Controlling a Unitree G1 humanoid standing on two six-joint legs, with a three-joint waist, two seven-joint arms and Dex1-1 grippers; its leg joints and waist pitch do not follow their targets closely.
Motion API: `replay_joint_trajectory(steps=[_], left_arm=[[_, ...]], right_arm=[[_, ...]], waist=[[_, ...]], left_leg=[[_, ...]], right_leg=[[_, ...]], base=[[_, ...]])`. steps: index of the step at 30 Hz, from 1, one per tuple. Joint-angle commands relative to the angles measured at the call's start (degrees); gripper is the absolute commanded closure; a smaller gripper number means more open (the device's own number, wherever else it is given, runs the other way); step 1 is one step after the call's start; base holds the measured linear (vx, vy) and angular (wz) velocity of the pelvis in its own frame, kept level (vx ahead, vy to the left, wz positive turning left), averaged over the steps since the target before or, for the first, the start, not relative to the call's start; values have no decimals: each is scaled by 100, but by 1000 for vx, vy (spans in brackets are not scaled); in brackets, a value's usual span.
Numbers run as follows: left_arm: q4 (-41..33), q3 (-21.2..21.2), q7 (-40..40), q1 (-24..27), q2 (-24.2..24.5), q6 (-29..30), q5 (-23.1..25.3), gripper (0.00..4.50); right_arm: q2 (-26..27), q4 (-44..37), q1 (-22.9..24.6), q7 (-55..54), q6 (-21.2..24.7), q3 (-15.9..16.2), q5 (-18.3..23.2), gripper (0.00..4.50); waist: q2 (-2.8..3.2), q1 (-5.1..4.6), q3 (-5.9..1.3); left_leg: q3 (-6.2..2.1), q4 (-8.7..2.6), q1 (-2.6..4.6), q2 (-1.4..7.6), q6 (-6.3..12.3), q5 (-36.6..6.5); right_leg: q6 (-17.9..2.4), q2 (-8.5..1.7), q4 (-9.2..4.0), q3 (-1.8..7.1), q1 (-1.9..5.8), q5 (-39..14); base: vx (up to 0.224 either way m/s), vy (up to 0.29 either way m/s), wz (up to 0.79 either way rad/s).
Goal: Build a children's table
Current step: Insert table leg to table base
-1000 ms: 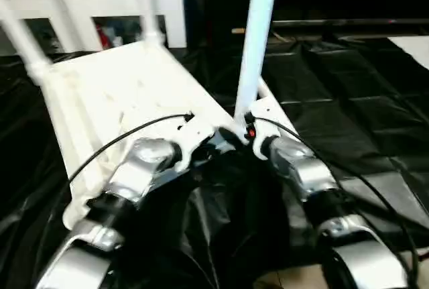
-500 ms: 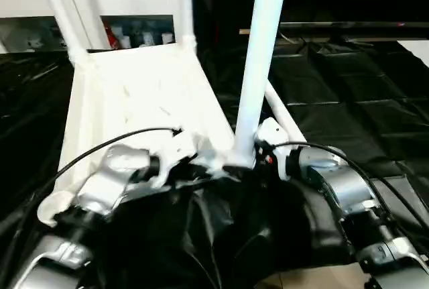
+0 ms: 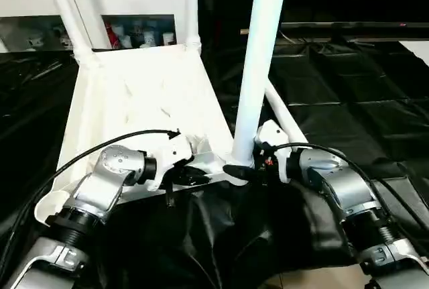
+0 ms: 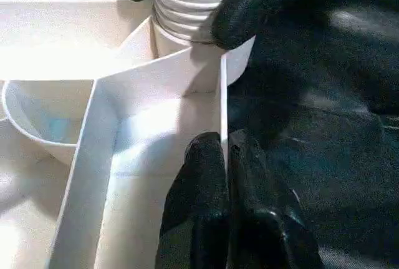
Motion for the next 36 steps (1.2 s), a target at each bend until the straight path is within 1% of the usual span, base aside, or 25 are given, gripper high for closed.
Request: replay_joint_trajectory(steps=[1,2,4,5,6,7,9,10,11,12,13,14,16,17,20,21,25,26,27,28,29,30,32,35,36], left_arm=[[19,220,457,-239,-371,103,-191,450],[143,313,750,-350,-515,202,-165,450],[502,384,1515,-673,-864,403,61,450],[601,381,1713,-758,-949,447,140,450],[737,428,1991,-876,-1096,537,179,450],[816,466,2150,-945,-1183,592,188,450],[1021,515,2551,-1125,-1399,648,239,450],[1107,511,2705,-1203,-1492,647,269,450],[1144,510,2773,-1238,-1538,652,279,450],[1192,457,2877,-1300,-1668,589,334,450],[1192,457,2877,-1300,-1668,589,334,450],[1200,429,2874,-1312,-1702,561,354,450],[1251,387,2834,-1317,-1755,499,387,450],[1276,381,2844,-1321,-1768,492,387,450],[1246,324,2680,-1278,-1733,396,347,450],[1195,305,2548,-1236,-1700,349,309,450],[1015,212,2161,-1079,-1524,227,248,450],[978,202,2087,-1048,-1487,231,235,450],[840,143,1735,-921,-1313,129,192,450],[840,143,1735,-921,-1313,129,192,450],[652,81,1299,-764,-1083,61,114,450],[582,63,1142,-709,-1000,36,81,450],[512,49,964,-643,-888,-113,51,450],[434,-7,582,-536,-660,-362,21,450],[418,-23,497,-515,-607,-383,19,450]], right_arm=[[221,200,-89,-433,44,-50,-48,176],[358,414,-163,-769,39,-119,-108,177],[933,1048,-444,-1875,38,-443,-112,177],[1099,1199,-520,-2161,27,-536,-98,178],[1283,1365,-614,-2435,15,-592,-98,178],[1377,1451,-667,-2565,5,-608,-105,178],[1630,1686,-830,-2967,-62,-605,-178,178],[1756,1808,-915,-3153,-110,-599,-222,178],[1820,1865,-956,-3229,-136,-598,-237,178],[2010,2052,-1094,-3402,-264,-594,-288,178],[2010,2052,-1094,-3402,-264,-594,-288,178],[2062,2119,-1138,-3426,-312,-596,-309,143],[2093,2256,-1203,-3370,-405,-574,-424,108],[2090,2296,-1217,-3350,-436,-554,-466,106],[2011,2271,-1203,-3342,-514,-488,-567,72],[1953,2217,-1188,-3280,-537,-489,-560,72],[1707,1979,-1109,-2847,-558,-493,-471,72],[1643,1914,-1082,-2740,-555,-472,-463,72],[1339,1624,-943,-2248,-582,-344,-470,72],[1339,1624,-943,-2248,-582,-344,-470,72],[934,1333,-770,-1689,-683,-224,-526,72],[789,1249,-713,-1508,-732,-197,-556,72],[586,1169,-648,-1305,-843,-176,-598,72],[243,1016,-540,-824,-946,-207,-527,72],[172,955,-510,-688,-940,-218,-484,72]], waist=[[-27,-26,-363],[-34,-48,-359],[-41,-91,-348],[-41,-118,-345],[-46,-152,-357],[-51,-156,-343],[-47,-147,-355],[-40,-155,-367],[-52,-159,-369],[-42,-136,-376],[-42,-140,-381],[-41,-128,-392],[-38,-114,-399],[-70,-110,-403],[-55,-105,-404],[-43,-105,-401],[-53,-107,-393],[-36,-97,-387],[-49,-95,-386],[-54,-83,-387],[-52,-89,-384],[-53,-73,-384],[-50,-79,-379],[-45,-52,-375],[-38,-22,-375]], left_leg=[[-176,-409,198,313,-63,-1865],[-178,-405,205,299,-104,-1915],[-195,-398,215,278,-188,-2044],[-203,-388,215,268,-218,-2085],[-230,-381,213,263,-231,-2114],[-234,-391,207,263,-219,-2123],[-224,-388,222,268,-176,-2130],[-216,-386,219,269,-161,-2089],[-214,-390,214,262,-157,-2060],[-204,-393,208,275,-125,-1990],[-206,-394,200,276,-118,-1985],[-197,-393,189,272,-85,-1919],[-187,-396,178,280,-41,-1806],[-178,-392,164,278,-4,-1717],[-174,-395,153,281,48,-1601],[-174,-394,154,280,51,-1604],[-179,-401,153,287,72,-1688],[-177,-407,163,293,57,-1732],[-181,-407,163,292,66,-1756],[-185,-409,156,299,74,-1749],[-179,-410,153,303,89,-1727],[-181,-409,147,311,100,-1731],[-171,-406,159,310,98,-1779],[-167,-399,186,316,95,-1830],[-163,-403,209,329,82,-1831]], right_leg=[[-1038,-457,-521,256,152,-2225],[-1015,-458,-535,251,144,-2379],[-953,-468,-566,236,122,-2720],[-931,-482,-575,233,116,-2845],[-811,-507,-616,213,134,-3083],[-771,-498,-633,206,130,-3132],[-728,-483,-642,212,110,-3067],[-778,-480,-628,224,98,-2915],[-795,-471,-624,218,109,-2844],[-866,-472,-603,228,115,-2576],[-880,-471,-590,228,124,-2510],[-903,-477,-581,233,143,-2367],[-952,-467,-552,241,161,-2109],[-1002,-471,-529,238,175,-1985],[-1056,-471,-514,239,195,-1827],[-1068,-467,-512,239,191,-1817],[-1058,-472,-520,237,205,-1908],[-1040,-469,-531,237,200,-1946],[-1028,-470,-534,237,207,-1969],[-1015,-474,-528,236,219,-1966],[-1018,-472,-524,246,207,-1938],[-1005,-478,-523,244,217,-1959],[-1016,-474,-530,249,194,-2039],[-1027,-471,-546,258,170,-2141],[-1047,-464,-540,263,153,-2100]], base=[[0,0,0],[0,0,0],[0,0,0],[0,0,0],[0,0,0],[0,0,0],[0,0,0],[0,0,0],[0,0,0],[0,0,0],[0,0,0],[0,0,0],[0,0,0],[0,0,0],[0,0,0],[0,0,0],[0,0,0],[0,0,0],[0,0,0],[0,0,0],[0,0,0],[0,0,0],[0,0,0],[0,0,0],[0,0,0]])
